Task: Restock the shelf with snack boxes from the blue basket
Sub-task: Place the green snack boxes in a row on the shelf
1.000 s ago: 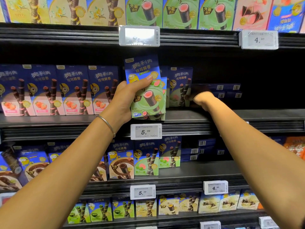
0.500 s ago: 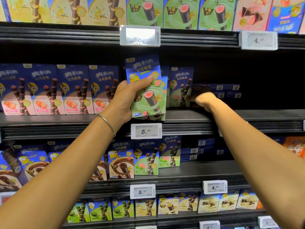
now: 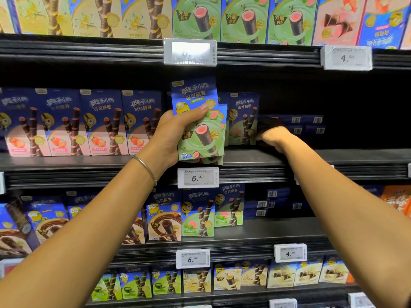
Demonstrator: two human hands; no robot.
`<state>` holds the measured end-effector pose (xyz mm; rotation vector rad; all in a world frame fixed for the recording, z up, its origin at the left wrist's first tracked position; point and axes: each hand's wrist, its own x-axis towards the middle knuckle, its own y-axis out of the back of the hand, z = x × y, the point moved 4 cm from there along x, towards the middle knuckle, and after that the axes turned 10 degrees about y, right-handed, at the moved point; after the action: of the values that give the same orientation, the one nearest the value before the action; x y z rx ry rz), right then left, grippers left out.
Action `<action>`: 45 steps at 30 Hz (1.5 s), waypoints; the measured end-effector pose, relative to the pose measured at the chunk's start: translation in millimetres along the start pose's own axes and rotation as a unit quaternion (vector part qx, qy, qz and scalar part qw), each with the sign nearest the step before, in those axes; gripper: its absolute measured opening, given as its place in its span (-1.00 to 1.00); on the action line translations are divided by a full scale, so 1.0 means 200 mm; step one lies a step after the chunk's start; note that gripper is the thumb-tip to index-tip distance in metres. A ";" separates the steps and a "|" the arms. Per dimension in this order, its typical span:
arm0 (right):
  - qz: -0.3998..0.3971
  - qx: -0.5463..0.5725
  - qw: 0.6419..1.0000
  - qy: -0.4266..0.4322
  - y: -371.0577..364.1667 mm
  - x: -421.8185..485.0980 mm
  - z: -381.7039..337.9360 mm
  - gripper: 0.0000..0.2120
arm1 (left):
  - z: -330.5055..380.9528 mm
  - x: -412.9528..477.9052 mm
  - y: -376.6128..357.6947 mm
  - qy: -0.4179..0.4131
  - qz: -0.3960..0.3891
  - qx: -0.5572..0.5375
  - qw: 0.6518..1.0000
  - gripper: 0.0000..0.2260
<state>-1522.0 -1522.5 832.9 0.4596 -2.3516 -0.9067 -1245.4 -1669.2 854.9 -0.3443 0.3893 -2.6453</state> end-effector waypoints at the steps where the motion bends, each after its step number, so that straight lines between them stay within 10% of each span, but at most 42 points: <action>1: -0.002 0.001 1.000 0.001 0.00 0.00 -0.01 -0.72 | 0.00 0.00 0.00 0.000 0.001 0.000 1.000 -0.56; 45: -0.102 0.182 0.977 -0.053 -0.06 0.05 0.02 -0.65 | 0.01 -0.04 -0.03 -0.001 0.006 0.009 1.000 -0.68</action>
<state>-1532.0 -1534.5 825.8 0.8305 -2.6140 -0.5976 -1240.0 -1661.2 856.3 -0.3388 0.3652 -2.6343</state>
